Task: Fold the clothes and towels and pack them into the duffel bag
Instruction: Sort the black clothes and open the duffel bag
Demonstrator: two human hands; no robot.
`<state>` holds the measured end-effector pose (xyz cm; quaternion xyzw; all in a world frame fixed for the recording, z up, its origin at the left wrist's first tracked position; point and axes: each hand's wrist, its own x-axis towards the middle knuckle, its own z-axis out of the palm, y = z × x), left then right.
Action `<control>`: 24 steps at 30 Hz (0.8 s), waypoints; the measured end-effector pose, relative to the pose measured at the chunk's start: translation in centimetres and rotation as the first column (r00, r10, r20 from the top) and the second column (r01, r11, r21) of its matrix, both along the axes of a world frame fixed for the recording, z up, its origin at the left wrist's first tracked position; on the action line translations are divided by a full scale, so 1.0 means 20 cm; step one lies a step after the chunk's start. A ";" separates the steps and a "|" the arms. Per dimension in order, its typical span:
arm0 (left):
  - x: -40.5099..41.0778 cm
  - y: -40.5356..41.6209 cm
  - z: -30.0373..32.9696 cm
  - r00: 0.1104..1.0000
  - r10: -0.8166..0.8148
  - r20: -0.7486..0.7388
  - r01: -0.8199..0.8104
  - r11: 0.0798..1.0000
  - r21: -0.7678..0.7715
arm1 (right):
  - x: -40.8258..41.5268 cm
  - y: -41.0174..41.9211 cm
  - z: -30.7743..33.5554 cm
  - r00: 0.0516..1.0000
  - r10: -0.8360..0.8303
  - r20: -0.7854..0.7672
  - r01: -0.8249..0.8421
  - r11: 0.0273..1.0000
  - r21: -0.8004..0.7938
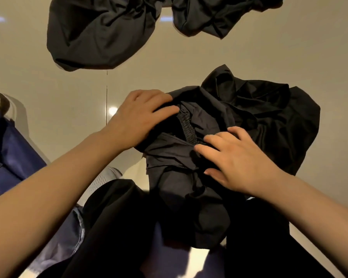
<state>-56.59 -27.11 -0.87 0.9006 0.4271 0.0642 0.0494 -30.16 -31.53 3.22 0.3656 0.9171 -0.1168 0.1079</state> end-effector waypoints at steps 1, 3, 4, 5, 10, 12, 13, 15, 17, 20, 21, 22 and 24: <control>0.01 0.02 0.00 0.993 -0.091 -0.072 0.093 0.995 0.024 | -0.01 -0.01 -0.01 1.000 -0.006 0.001 0.006 1.000 -0.008; 0.01 0.05 -0.01 0.962 -0.225 -0.155 0.234 0.971 0.039 | -0.03 -0.03 -0.05 1.000 0.013 0.001 -0.013 1.000 -0.024; 0.02 0.06 0.00 0.946 -0.272 -0.179 0.282 0.959 0.029 | -0.03 -0.04 -0.07 0.999 0.040 -0.007 -0.040 0.999 -0.018; 0.03 0.07 0.00 0.933 -0.298 -0.202 0.305 0.952 0.005 | -0.02 -0.05 -0.10 0.998 0.068 -0.012 -0.068 0.998 -0.009; 0.08 0.07 0.01 0.911 -0.338 -0.237 0.322 0.941 -0.101 | -0.03 -0.07 -0.07 0.982 0.157 0.108 -0.135 0.973 -0.189; 0.08 0.05 0.02 0.948 -0.285 -0.143 0.271 0.957 -0.107 | 0.00 -0.08 -0.07 0.976 0.201 0.085 -0.188 0.972 -0.143; 0.08 0.06 0.04 0.973 -0.220 -0.066 0.212 0.972 -0.103 | 0.03 -0.08 -0.06 0.977 0.210 0.039 -0.205 0.974 -0.091; 0.08 0.08 0.13 0.995 -0.044 0.089 0.052 0.994 -0.094 | 0.11 -0.07 -0.02 0.968 0.252 -0.003 -0.252 0.968 -0.006; 0.07 0.09 0.26 0.954 0.128 0.271 -0.113 0.991 -0.071 | 0.17 -0.05 0.08 0.961 0.274 -0.043 -0.272 0.961 0.050; -0.01 0.10 0.42 0.772 0.333 0.541 -0.336 0.937 -0.097 | 0.29 0.00 0.19 0.976 0.203 -0.080 -0.187 0.966 0.176; -0.05 0.10 0.44 0.686 0.421 0.593 -0.403 0.899 -0.173 | 0.34 0.02 0.19 0.984 0.168 -0.052 -0.154 0.965 0.213; -0.08 0.11 0.44 0.608 0.512 0.607 -0.465 0.849 -0.251 | 0.39 0.05 0.17 0.990 0.139 -0.018 -0.131 0.963 0.233; -0.13 0.14 0.39 0.534 0.671 0.515 -0.574 0.735 -0.362 | 0.47 0.10 0.10 0.996 0.055 0.065 -0.068 0.975 0.213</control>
